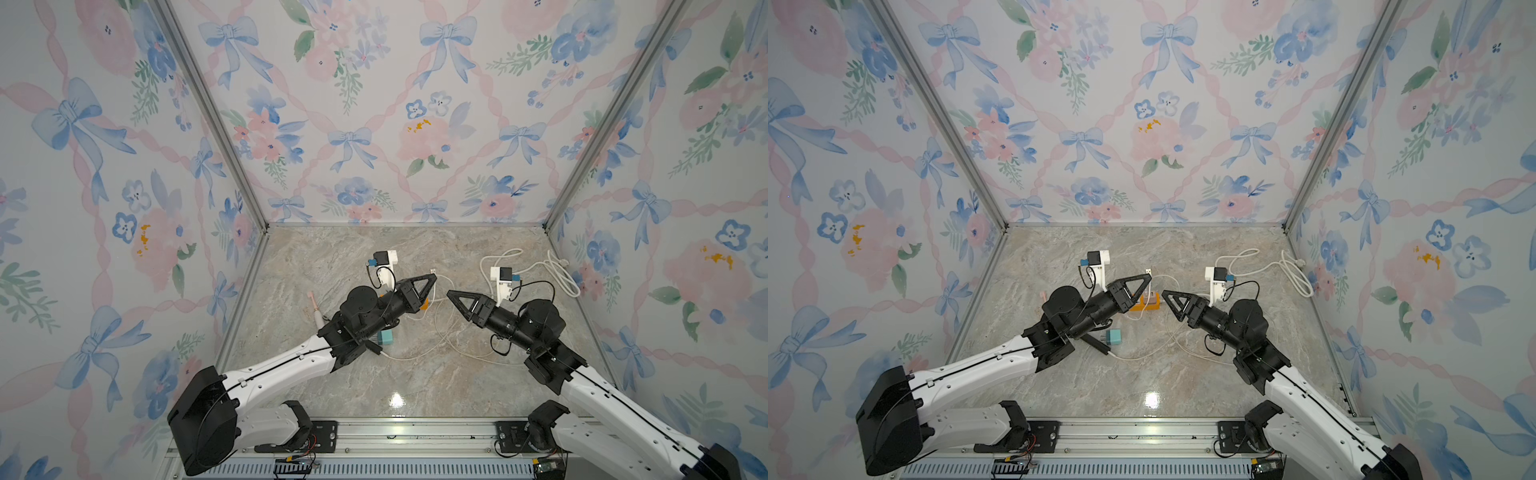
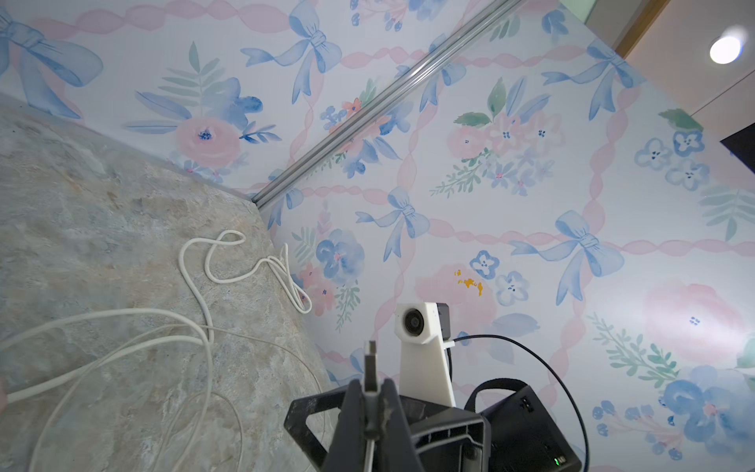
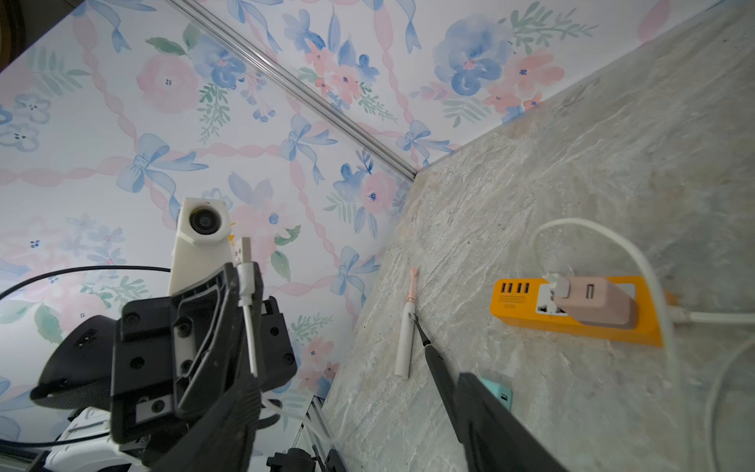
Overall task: Charge the electric toothbrush
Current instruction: Pick up the charging cable from the center of the board.
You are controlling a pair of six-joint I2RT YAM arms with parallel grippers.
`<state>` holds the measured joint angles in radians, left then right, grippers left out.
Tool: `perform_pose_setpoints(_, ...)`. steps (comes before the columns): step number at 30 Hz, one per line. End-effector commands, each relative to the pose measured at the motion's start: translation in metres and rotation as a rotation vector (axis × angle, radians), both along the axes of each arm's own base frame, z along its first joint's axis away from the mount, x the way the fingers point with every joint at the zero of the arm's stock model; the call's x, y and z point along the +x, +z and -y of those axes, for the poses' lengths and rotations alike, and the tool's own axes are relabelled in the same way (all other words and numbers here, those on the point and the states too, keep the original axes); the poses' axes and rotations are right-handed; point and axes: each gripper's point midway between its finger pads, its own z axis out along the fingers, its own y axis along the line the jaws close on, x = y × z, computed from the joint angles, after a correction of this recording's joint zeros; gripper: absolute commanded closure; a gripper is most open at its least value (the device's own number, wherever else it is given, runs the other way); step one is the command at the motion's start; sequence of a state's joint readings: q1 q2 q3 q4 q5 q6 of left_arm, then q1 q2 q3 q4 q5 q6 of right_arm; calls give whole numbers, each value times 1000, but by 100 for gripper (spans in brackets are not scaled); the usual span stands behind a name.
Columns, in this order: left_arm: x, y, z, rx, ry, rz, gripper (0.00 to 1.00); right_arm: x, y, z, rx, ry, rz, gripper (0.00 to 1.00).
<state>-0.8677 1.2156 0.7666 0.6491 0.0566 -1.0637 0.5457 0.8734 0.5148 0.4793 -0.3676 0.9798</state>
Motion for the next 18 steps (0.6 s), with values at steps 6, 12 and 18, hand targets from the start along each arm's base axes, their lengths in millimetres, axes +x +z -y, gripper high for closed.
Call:
perform_pose_setpoints(6, -7, 42, -10, -282, -37, 17, 100, 2, 91, -5, 426, 68, 181, 59)
perform_pose_setpoints(12, -5, 46, -17, -299, -5, 40, 100, -8, 89, -28, 434, 173, 159, 56)
perform_pose_setpoints(18, -4, 44, -17, -299, 1, 33, 100, -17, 100, -46, 444, 241, 171, 60)
